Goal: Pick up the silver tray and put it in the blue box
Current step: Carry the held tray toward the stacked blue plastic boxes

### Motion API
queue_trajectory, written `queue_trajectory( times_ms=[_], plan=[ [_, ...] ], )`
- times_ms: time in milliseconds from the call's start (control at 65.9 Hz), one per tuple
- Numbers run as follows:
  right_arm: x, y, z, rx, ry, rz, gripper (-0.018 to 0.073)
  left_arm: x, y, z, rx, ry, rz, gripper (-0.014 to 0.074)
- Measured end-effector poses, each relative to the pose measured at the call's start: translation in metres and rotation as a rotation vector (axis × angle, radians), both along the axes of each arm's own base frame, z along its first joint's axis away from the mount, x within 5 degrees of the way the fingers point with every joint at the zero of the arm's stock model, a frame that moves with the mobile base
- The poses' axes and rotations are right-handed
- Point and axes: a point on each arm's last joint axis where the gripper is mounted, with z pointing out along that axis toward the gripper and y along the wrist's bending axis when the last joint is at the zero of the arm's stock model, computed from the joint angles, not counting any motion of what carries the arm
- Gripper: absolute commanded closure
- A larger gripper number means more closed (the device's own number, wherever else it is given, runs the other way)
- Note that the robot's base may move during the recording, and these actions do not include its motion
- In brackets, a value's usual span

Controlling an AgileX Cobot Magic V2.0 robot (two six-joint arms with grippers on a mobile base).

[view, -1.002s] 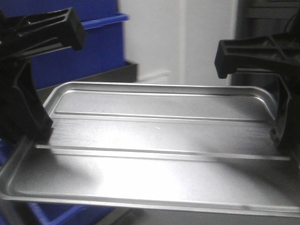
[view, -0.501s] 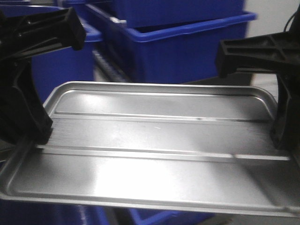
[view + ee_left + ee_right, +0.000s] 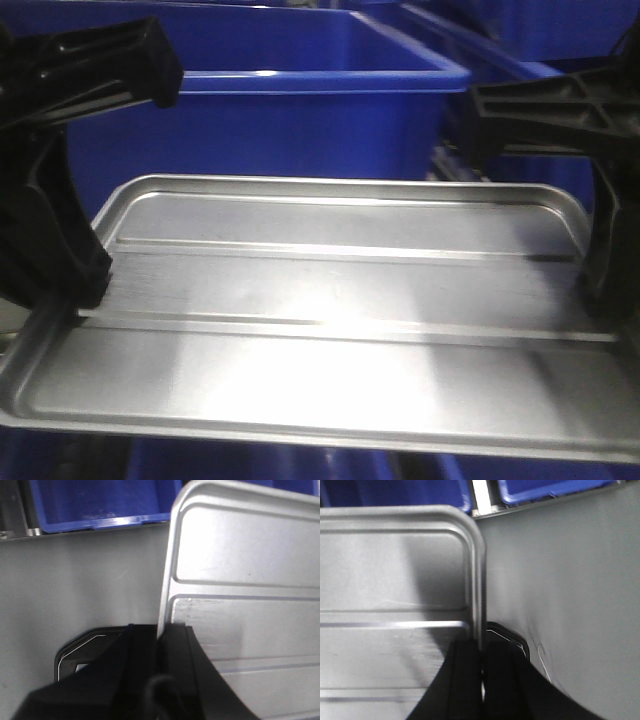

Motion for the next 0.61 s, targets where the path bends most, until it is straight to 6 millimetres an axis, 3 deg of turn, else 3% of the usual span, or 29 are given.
queue_trajectory(
  times_ms=[607],
  plan=[
    [0.0001,0.0002,0.0004,0.001,-0.001,0.0,0.0505,-0.0001,0.0001,-0.0001,0.002,0.001,0.0,0.07]
  ],
)
